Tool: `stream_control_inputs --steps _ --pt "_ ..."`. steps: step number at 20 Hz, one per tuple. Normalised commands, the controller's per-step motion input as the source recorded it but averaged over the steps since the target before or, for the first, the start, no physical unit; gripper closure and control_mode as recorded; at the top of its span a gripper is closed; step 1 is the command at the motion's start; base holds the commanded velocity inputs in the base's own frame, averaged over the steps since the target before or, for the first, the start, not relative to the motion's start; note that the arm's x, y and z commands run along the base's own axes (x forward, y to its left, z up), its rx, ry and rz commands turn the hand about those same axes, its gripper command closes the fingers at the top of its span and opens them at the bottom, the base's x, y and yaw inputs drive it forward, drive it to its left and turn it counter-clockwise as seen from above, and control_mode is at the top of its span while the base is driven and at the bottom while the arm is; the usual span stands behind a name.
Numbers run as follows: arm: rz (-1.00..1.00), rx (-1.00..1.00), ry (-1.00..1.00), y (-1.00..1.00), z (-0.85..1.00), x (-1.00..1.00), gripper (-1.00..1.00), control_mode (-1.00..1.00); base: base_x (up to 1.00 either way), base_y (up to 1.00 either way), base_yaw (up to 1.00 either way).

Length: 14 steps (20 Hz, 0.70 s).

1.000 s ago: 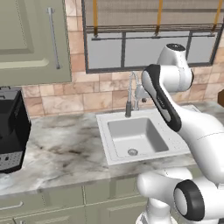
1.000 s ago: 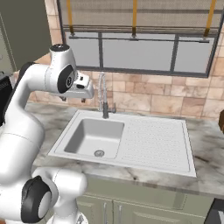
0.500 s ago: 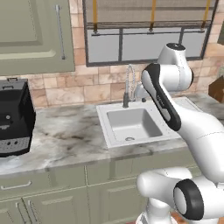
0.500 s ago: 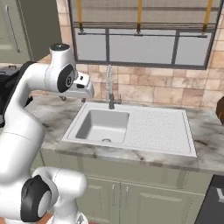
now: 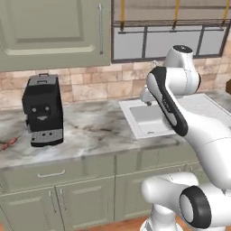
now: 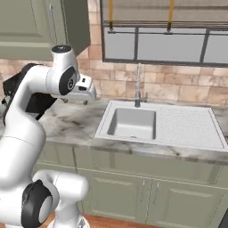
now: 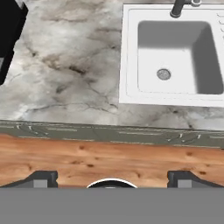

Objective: Store the kebab skewer in the freezer for long-term storage. Close the freezer door after placing the cooked food.

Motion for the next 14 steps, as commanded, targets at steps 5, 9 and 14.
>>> stream_control_inputs --steps 5,9,14 --pt "0.00 0.00 0.00 0.00 0.00 0.00 -1.00 1.00 -0.28 0.94 0.00" --pt "0.00 0.00 0.00 0.00 0.00 0.00 -1.00 1.00 -0.08 1.00 -0.01" --pt "0.00 0.00 0.00 0.00 0.00 0.00 -1.00 1.00 0.00 1.00 -0.03"
